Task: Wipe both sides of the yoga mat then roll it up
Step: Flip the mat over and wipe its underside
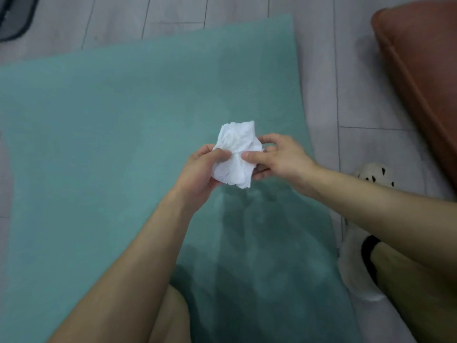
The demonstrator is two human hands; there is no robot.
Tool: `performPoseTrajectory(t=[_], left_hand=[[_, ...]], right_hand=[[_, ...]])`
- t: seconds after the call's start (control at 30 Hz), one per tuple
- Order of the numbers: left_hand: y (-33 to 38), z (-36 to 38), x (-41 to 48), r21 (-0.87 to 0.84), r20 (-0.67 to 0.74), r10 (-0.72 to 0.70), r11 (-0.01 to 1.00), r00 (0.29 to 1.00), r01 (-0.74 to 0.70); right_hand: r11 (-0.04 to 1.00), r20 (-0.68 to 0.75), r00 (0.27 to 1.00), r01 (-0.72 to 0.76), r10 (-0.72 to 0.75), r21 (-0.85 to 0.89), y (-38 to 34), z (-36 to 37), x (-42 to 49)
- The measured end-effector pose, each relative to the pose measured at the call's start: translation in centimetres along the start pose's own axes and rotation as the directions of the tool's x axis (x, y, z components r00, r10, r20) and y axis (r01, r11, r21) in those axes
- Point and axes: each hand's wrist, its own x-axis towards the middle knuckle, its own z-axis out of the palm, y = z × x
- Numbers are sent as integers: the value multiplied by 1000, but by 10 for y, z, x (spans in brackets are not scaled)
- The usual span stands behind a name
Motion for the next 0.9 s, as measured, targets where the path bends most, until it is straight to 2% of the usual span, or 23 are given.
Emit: performPoseTrajectory(t=[0.17,0.27,0.3,0.5,0.63,0.7,0.77,0.83,0.9], left_hand=[[-4,5,7,81,8,22,996,1000,-23],[-5,7,11,135,22,34,990,999,-37],[-5,8,11,140,36,29,990,999,-34],[4,5,15,157,59,57,985,997,-65],[12,1,18,119,65,101,987,993,-109],[16,-2,17,107,66,83,990,994,-89],[16,-7,16,265,47,147,952,988,-155],[15,-9,19,457,23,235,862,972,-220],[20,-9,22,538,49,306,794,951,-283]], right_hand=[[999,-8,1000,-1,1,-35,20,-13,4],[964,-76,994,60,-82,-258,26,-20,11],[956,-84,992,69,-97,-284,28,-20,12],[977,-90,974,201,-208,-75,27,-23,5],[933,-121,939,292,-321,-209,22,-18,2],[929,-121,934,306,-335,-210,16,-16,-1],[915,-126,924,325,-361,-240,13,-11,1],[875,-140,904,338,-405,-347,15,-3,6],[857,-104,920,306,-378,-415,19,6,16]])
